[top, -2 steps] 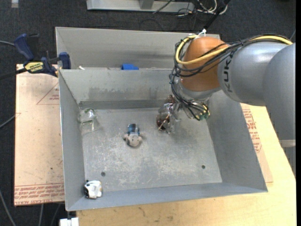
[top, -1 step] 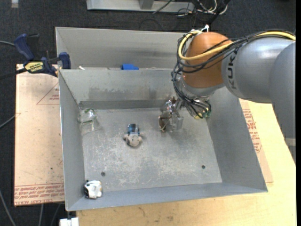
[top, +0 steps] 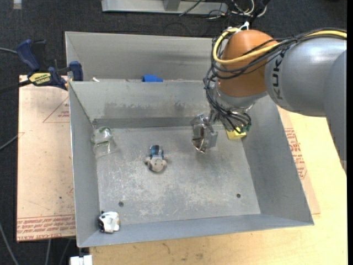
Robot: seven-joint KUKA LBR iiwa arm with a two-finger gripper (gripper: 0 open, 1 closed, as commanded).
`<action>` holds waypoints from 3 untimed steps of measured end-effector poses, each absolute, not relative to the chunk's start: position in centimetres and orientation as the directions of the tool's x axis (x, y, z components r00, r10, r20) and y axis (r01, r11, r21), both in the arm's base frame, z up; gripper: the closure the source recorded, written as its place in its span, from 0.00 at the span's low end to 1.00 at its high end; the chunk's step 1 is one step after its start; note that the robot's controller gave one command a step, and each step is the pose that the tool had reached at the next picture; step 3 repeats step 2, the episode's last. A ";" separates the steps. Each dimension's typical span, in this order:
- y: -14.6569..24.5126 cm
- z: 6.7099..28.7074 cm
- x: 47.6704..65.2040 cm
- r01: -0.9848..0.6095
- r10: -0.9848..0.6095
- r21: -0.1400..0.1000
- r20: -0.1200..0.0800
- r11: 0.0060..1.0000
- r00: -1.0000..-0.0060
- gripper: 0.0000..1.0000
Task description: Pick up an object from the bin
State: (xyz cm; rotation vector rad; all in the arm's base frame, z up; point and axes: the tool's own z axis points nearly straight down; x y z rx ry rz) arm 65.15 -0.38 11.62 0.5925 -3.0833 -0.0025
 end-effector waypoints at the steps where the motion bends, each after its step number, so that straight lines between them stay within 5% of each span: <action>1: -0.4 13.5 65.3 -0.371 -0.371 -0.001 -0.003 0.929 -0.929 1.00; 3: -0.4 14.9 65.4 -0.370 -0.370 -0.001 -0.006 0.929 -0.929 1.00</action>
Offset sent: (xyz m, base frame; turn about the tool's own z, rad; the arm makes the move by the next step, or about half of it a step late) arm -0.0001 0.0002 0.0188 0.0000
